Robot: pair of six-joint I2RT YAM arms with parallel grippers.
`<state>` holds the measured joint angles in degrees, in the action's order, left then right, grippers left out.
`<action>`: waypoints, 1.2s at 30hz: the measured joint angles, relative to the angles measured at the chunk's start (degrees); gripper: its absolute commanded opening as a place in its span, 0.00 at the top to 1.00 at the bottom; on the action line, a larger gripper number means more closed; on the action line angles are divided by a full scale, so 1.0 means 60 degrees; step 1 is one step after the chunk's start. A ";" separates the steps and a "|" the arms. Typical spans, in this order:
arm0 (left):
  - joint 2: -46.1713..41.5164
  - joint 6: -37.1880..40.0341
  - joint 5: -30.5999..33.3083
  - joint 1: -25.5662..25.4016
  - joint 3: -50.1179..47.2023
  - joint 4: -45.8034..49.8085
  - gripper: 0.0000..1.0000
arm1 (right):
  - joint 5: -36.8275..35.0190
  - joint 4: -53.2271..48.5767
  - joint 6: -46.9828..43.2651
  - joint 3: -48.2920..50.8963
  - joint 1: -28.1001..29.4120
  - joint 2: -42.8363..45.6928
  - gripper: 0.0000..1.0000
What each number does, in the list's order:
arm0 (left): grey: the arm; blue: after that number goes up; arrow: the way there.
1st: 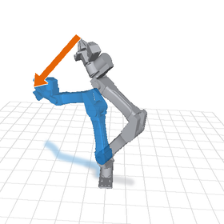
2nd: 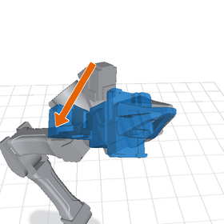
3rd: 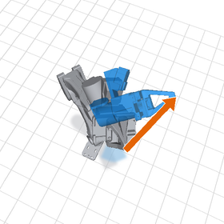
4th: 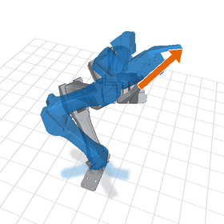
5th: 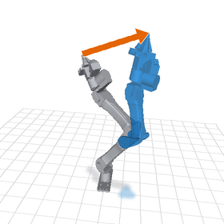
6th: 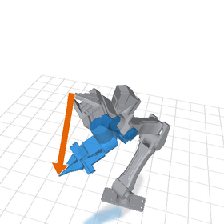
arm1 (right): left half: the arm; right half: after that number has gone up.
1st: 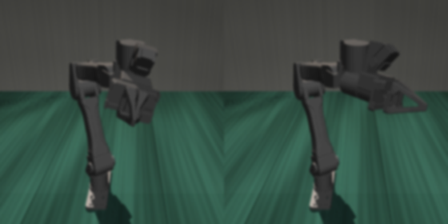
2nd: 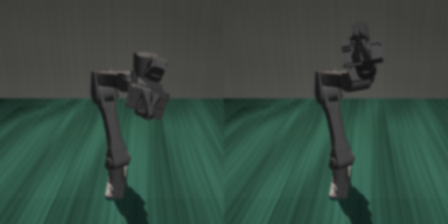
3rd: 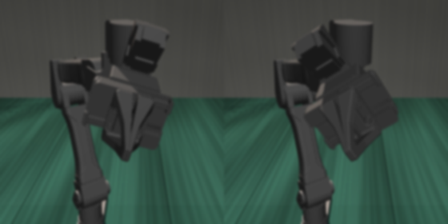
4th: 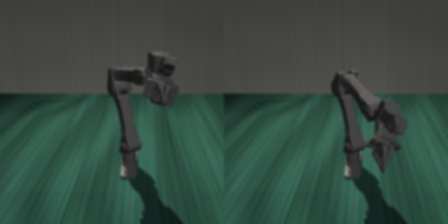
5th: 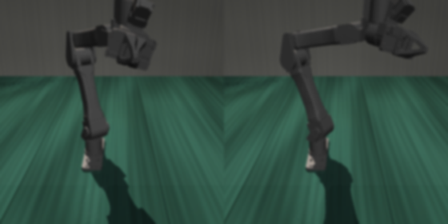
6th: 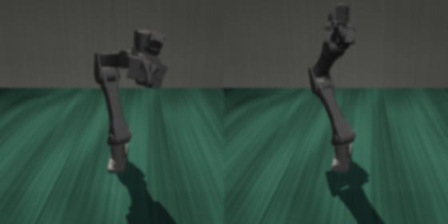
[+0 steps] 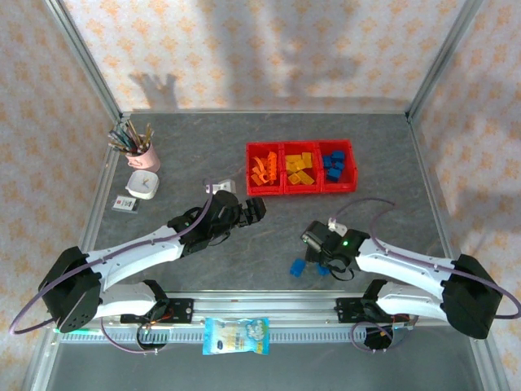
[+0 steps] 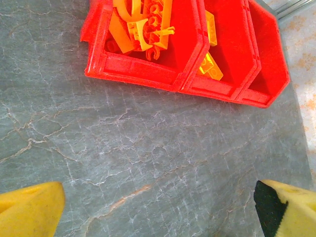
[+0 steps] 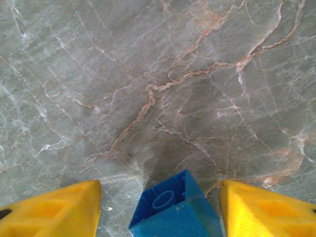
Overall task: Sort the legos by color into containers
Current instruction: Pick up the lego from the bottom-center of the table, then place the lego in the container.
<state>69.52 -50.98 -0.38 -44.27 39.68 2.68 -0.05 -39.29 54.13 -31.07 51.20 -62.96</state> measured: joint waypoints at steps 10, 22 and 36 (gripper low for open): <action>0.0280 0.0011 0.0102 0.0000 0.0000 0.0004 0.01 | 0.0055 0.0036 0.0288 0.0189 0.0149 -0.0346 0.58; 0.0372 0.0080 0.0102 0.0000 0.0004 0.0000 0.01 | -0.0510 0.0080 0.0259 -0.0025 0.0109 -0.0459 0.74; 0.0670 0.0780 0.0142 0.0087 0.1479 0.0084 0.01 | -0.1647 0.1362 -0.2495 -0.2663 -0.3676 -0.1107 0.73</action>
<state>73.54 -46.30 0.47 -43.75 48.56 3.18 -9.93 -31.11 39.16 -47.05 29.15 -69.60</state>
